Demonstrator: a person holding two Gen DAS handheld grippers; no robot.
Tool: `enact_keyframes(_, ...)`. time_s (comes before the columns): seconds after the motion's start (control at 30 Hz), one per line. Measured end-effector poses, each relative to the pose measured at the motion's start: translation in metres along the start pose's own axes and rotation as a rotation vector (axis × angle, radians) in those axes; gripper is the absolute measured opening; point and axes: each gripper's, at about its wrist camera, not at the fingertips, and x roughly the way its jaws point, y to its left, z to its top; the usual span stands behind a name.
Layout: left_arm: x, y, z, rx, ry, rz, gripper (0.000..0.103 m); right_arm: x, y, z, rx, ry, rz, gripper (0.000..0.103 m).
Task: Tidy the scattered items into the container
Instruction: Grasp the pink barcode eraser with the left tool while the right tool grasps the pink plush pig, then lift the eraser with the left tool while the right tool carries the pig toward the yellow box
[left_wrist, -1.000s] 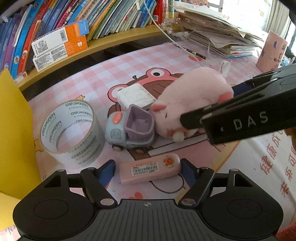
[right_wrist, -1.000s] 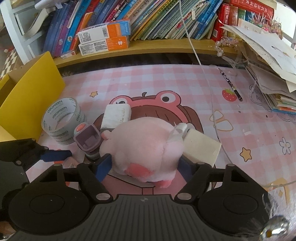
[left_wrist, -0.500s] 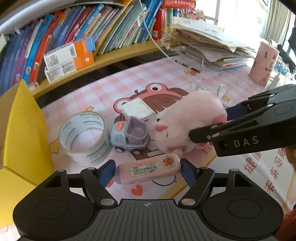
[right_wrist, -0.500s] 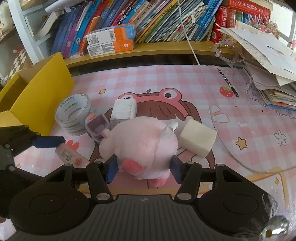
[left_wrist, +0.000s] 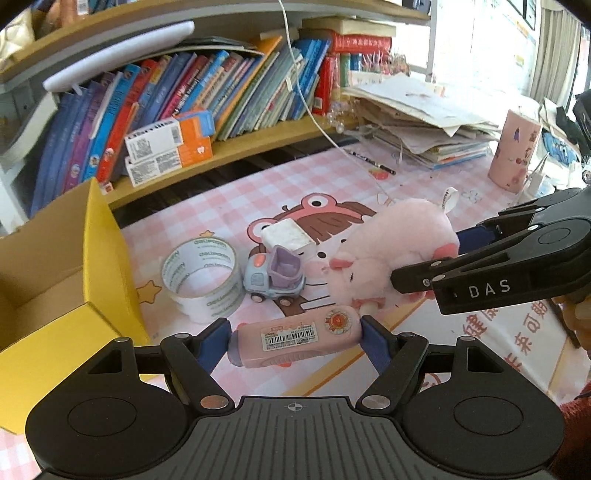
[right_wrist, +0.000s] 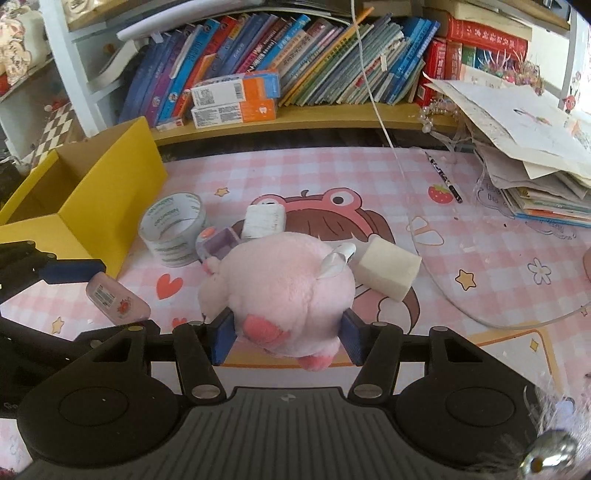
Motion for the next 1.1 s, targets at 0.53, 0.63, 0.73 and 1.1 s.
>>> enact_keyframes(0.53,-0.055,0.016,-0.021,-0.076,-0.081,0.073,0.077,-0.033,0.029,-0.011,-0.071,-0.034,-0.011,0.056)
enact_keyframes(0.63,-0.065,0.02,-0.026,-0.096,-0.093,0.088,0.077,-0.036,0.034,-0.011,-0.086,-0.038,-0.007,0.056)
enact_keyframes(0.73,-0.072,0.023,-0.029,-0.11,-0.104,0.101,0.077,-0.038,0.039,-0.012,-0.101,-0.04,0.0,0.056)
enact_keyframes(1.1,-0.081,0.028,-0.035,-0.138,-0.105,0.123,0.077,-0.039,0.047,-0.014,-0.125,-0.027,0.024,0.056)
